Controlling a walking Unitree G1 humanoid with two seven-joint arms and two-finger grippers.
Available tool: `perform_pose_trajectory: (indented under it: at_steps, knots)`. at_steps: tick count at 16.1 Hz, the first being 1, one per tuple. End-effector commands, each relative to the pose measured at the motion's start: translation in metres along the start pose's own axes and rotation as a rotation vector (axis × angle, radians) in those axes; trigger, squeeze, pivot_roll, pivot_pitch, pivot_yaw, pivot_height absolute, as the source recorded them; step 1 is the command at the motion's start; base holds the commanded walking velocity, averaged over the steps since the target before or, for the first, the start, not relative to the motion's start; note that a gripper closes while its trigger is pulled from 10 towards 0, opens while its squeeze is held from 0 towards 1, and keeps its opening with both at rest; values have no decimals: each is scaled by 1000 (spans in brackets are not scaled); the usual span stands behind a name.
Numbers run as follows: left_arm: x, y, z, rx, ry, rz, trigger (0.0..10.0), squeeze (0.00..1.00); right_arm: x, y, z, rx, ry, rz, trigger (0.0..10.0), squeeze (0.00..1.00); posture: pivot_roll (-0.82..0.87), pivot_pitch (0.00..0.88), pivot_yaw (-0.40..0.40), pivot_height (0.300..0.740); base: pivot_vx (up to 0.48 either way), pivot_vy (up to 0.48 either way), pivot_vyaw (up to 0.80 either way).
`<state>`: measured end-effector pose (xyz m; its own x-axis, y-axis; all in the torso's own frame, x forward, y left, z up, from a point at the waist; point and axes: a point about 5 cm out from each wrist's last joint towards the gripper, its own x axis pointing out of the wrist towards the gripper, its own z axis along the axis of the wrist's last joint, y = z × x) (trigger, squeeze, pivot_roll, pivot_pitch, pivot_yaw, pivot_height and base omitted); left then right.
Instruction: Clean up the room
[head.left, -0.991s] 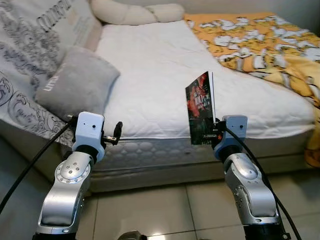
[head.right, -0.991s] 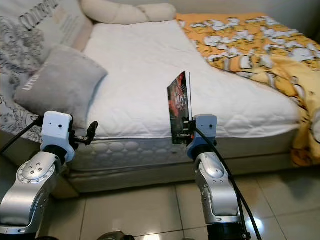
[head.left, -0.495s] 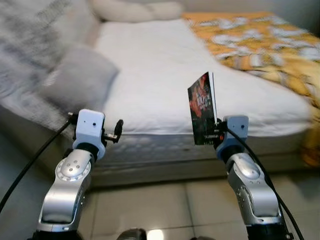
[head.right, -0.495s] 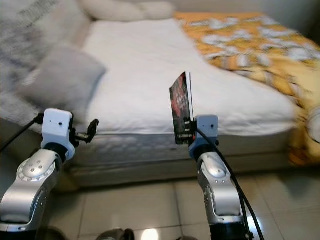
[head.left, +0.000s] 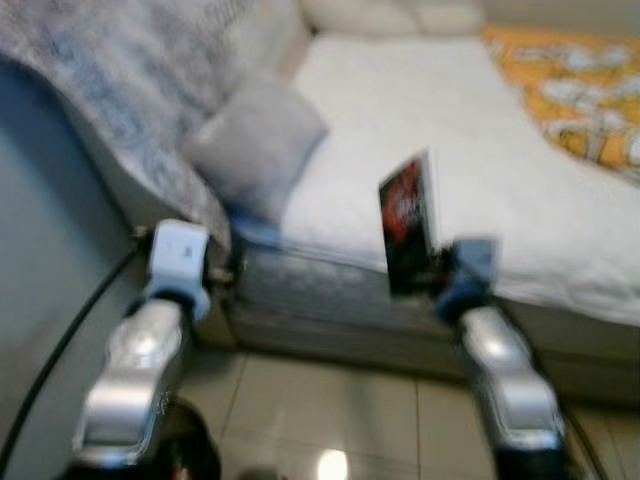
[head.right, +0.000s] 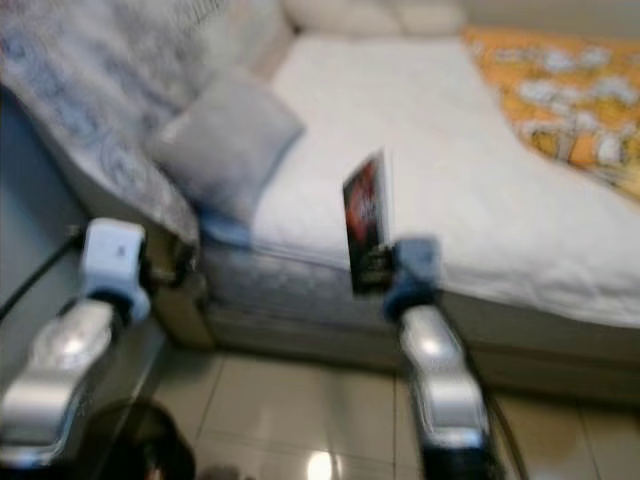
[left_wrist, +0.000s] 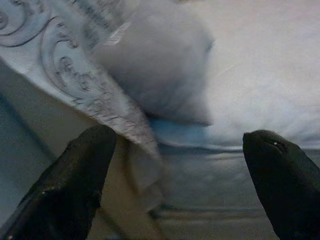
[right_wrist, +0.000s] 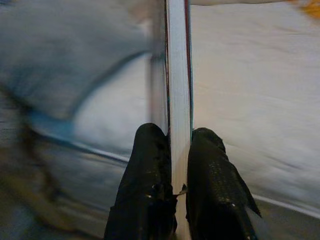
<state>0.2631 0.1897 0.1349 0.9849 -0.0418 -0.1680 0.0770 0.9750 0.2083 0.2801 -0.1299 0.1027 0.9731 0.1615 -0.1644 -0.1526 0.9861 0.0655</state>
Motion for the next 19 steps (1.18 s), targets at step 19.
perform_pose_trajectory:
  at_steps: [19]
  knots:
    - [8, -6, 8, 7, -20, -23, 10000, 690, 5, -7, 13, -20, -55, -11, 10000, 0, 3, 0, 30, 740, 341, 0, 0]
